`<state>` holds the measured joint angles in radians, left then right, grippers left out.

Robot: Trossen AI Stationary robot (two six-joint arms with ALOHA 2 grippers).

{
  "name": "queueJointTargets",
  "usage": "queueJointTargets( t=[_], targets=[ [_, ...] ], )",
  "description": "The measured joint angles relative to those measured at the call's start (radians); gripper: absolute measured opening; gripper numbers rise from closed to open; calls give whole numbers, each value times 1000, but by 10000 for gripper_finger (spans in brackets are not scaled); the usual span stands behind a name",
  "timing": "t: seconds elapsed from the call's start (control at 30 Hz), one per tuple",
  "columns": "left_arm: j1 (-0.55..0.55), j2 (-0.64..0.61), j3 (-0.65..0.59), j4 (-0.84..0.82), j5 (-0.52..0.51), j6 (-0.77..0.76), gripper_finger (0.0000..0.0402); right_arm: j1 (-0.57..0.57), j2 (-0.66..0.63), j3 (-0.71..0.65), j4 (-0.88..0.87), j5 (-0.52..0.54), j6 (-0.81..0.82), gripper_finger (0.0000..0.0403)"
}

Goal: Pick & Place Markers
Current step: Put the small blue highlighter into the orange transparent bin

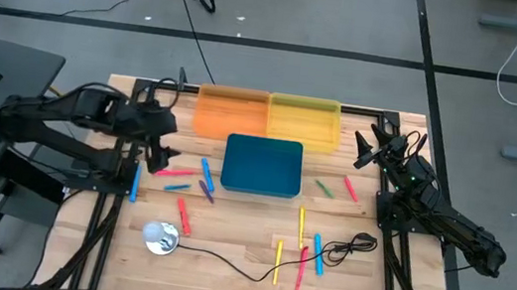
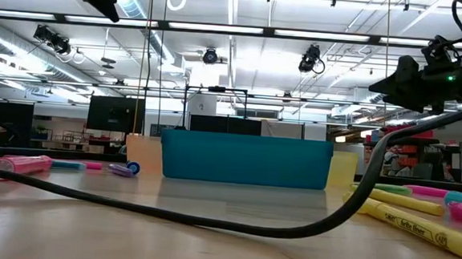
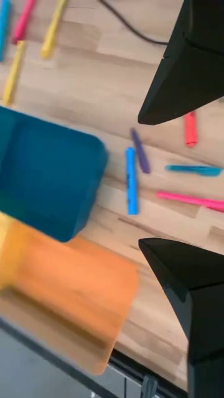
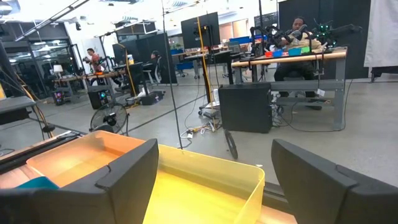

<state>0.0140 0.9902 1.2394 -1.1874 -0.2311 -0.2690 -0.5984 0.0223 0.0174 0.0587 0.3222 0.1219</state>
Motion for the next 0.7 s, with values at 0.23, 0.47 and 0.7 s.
queueJointTargets(
  t=[0.23, 0.47, 0.7],
  targets=[
    [31, 107, 114, -125, 56, 19, 321, 0, 0, 0, 0, 0, 0, 314],
    [50, 203, 235, -226, 103, 21, 321, 0, 0, 0, 0, 0, 0, 314],
    [59, 288, 363, -351, 119, 19, 321, 0, 0, 0, 0, 0, 0, 314]
  ],
)
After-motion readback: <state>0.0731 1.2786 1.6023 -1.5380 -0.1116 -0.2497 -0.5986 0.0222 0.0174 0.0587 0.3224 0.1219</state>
